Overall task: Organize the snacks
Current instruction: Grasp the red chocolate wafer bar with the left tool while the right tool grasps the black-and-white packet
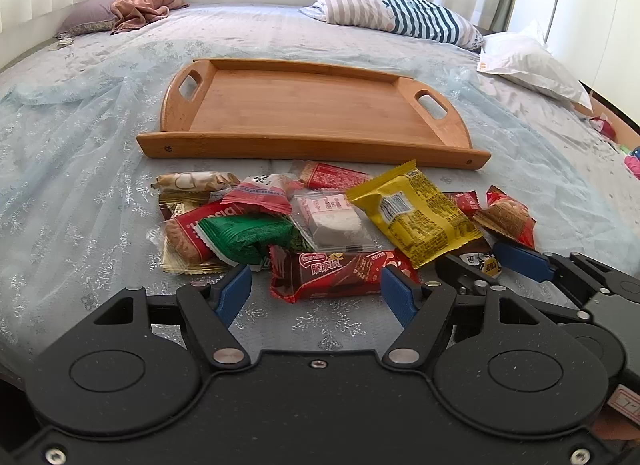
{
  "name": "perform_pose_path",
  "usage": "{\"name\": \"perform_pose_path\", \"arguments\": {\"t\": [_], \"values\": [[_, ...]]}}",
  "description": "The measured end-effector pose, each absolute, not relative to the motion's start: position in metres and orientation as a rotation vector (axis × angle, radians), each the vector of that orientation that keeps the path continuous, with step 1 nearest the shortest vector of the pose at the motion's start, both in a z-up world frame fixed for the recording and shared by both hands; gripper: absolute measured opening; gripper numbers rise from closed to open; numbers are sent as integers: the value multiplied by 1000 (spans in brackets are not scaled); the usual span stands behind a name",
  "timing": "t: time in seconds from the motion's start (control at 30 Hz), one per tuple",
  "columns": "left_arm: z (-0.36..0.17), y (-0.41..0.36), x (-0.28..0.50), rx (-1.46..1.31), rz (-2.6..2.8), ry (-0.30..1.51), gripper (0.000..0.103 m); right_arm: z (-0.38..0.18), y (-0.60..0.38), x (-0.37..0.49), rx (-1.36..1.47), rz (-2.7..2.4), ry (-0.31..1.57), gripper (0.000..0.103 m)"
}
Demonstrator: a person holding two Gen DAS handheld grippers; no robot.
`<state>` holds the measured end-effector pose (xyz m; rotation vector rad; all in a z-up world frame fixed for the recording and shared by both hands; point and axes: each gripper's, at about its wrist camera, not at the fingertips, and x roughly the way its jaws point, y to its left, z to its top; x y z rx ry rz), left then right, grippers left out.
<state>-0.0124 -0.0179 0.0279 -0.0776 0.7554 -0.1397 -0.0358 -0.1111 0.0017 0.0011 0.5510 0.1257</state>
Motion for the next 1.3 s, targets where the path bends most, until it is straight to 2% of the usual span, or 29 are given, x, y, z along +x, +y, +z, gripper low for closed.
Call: {"name": "perform_pose_path", "arguments": {"t": [0.1, 0.2, 0.6, 0.73, 0.8, 0.87, 1.3], "values": [[27, -20, -11, -77, -143, 756, 70, 2, -112, -35, 10, 119, 563, 53], [27, -21, -11, -75, -144, 753, 70, 3, -116, -39, 24, 123, 567, 51], [20, -33, -10, -60, -143, 740, 72, 7, -118, -66, -1, 140, 555, 51], [15, -39, -9, -50, -130, 730, 78, 7, -116, -70, -52, 129, 525, 52], [13, -43, -8, -40, -127, 729, 79, 8, -114, -72, -74, 128, 499, 64], [11, -45, -8, -29, -116, 720, 79, 8, -113, -72, -83, 125, 493, 67], [10, -51, -8, 39, -99, 677, 79, -2, -118, -56, 4, 144, 553, 68]]}}
